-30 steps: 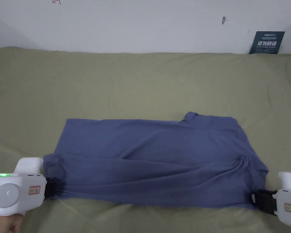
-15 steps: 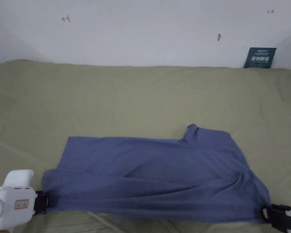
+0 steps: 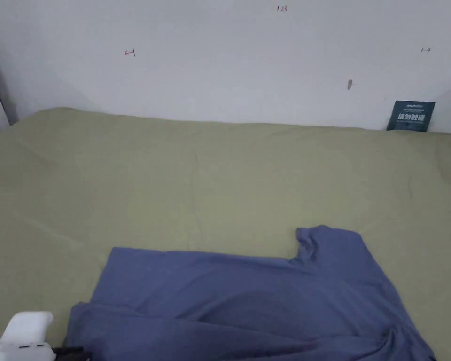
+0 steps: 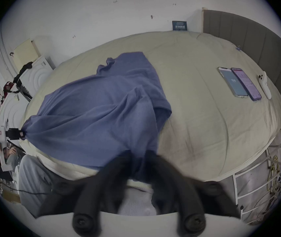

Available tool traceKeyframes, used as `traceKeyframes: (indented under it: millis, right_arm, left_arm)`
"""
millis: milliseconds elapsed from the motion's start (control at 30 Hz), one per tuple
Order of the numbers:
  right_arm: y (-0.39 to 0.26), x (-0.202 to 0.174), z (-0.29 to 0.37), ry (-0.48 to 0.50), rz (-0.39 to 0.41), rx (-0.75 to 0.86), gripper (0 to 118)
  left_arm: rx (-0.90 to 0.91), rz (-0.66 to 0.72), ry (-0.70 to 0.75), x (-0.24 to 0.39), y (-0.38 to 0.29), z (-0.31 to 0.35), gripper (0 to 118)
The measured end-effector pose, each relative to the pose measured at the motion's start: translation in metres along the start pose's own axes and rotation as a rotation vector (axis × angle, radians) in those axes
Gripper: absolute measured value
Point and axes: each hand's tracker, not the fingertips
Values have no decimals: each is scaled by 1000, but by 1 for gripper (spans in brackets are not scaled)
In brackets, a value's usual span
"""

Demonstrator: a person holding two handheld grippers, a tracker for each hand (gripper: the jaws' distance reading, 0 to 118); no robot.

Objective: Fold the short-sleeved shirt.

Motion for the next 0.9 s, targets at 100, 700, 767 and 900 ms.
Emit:
traceKeyframes:
  millis: [100,700,767,900]
  right_arm:
    - [19,-7,12,-29,43,124,115]
    - [133,-27,-104,-94,82,90,2]
    - [138,-21,-120,-77,67,57,2]
    - [146,-13,-143,-86,68,42,2]
  left_arm:
    - [94,-31,36,5,14,17,118]
    - [109,-17,127,25,187,-134,56]
    - [55,-52,138,24,192,-155,95]
    - [13,-75,186,25,194,-181,118]
